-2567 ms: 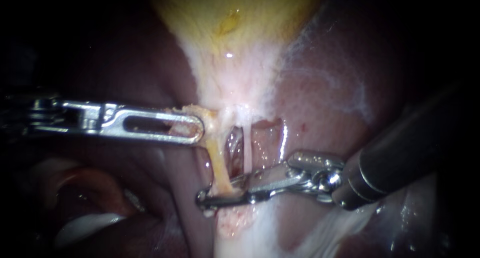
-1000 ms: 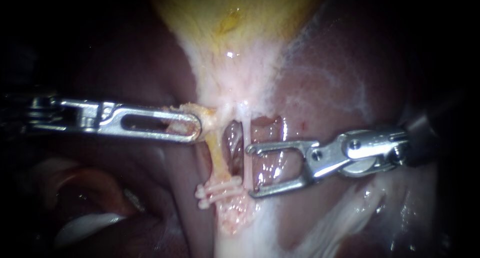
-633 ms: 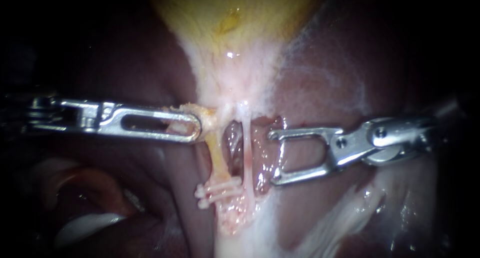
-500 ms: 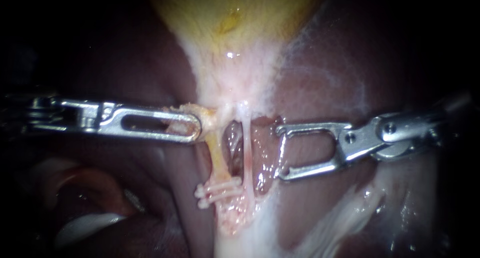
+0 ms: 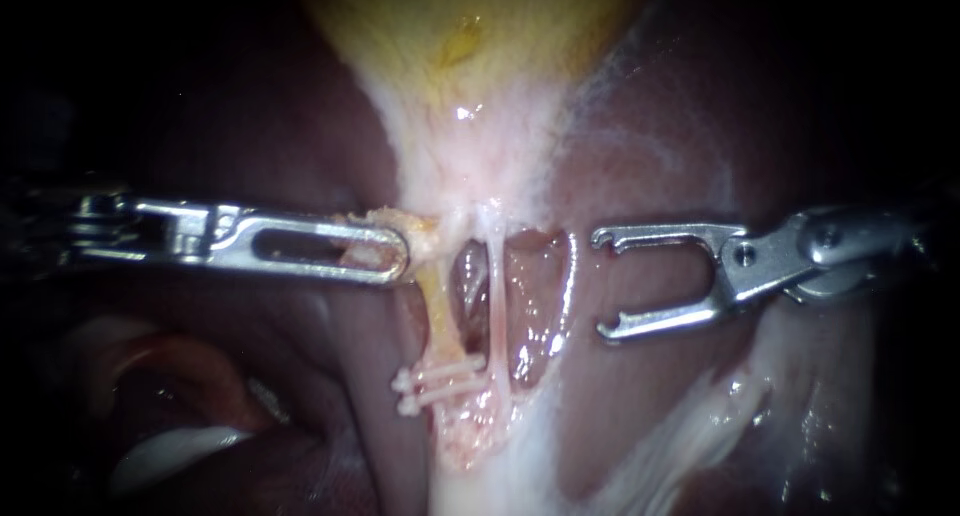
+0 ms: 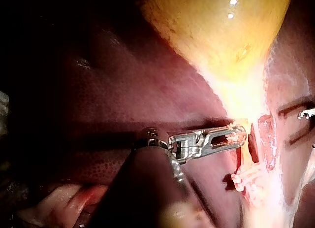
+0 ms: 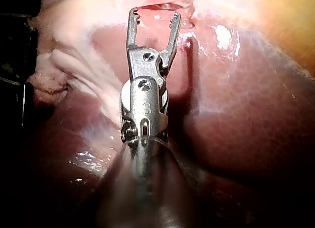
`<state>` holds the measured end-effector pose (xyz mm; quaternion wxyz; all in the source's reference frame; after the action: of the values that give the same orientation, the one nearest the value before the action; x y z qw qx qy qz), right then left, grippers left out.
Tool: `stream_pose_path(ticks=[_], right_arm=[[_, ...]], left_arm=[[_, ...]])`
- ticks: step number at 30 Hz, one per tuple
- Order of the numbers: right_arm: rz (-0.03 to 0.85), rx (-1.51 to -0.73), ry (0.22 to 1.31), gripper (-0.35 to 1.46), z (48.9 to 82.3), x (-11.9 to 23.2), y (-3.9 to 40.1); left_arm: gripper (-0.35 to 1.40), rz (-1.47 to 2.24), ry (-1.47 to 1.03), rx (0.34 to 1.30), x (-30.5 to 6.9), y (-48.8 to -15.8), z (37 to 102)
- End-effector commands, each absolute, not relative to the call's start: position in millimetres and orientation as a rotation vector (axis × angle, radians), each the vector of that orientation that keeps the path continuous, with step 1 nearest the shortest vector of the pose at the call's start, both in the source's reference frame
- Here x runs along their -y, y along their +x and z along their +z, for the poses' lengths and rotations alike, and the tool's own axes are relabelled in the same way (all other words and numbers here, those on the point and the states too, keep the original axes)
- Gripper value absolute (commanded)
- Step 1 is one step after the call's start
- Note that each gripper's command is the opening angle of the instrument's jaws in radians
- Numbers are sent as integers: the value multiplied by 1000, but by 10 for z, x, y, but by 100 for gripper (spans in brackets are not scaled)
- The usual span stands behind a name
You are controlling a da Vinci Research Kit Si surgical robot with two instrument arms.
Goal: Going back second clip left tube
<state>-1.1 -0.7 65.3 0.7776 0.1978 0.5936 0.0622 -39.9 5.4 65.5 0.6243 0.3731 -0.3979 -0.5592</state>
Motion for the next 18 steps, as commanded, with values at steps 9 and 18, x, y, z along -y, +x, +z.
stream_pose_path(ticks=[9,18], right_arm=[[134,-1285,429,50,651,8,-12],[135,-1285,431,50,648,6,-13]], left_arm=[[-35,-1280,836,904,-58,-414,681],[-35,-1278,838,901,-58,-420,684]])
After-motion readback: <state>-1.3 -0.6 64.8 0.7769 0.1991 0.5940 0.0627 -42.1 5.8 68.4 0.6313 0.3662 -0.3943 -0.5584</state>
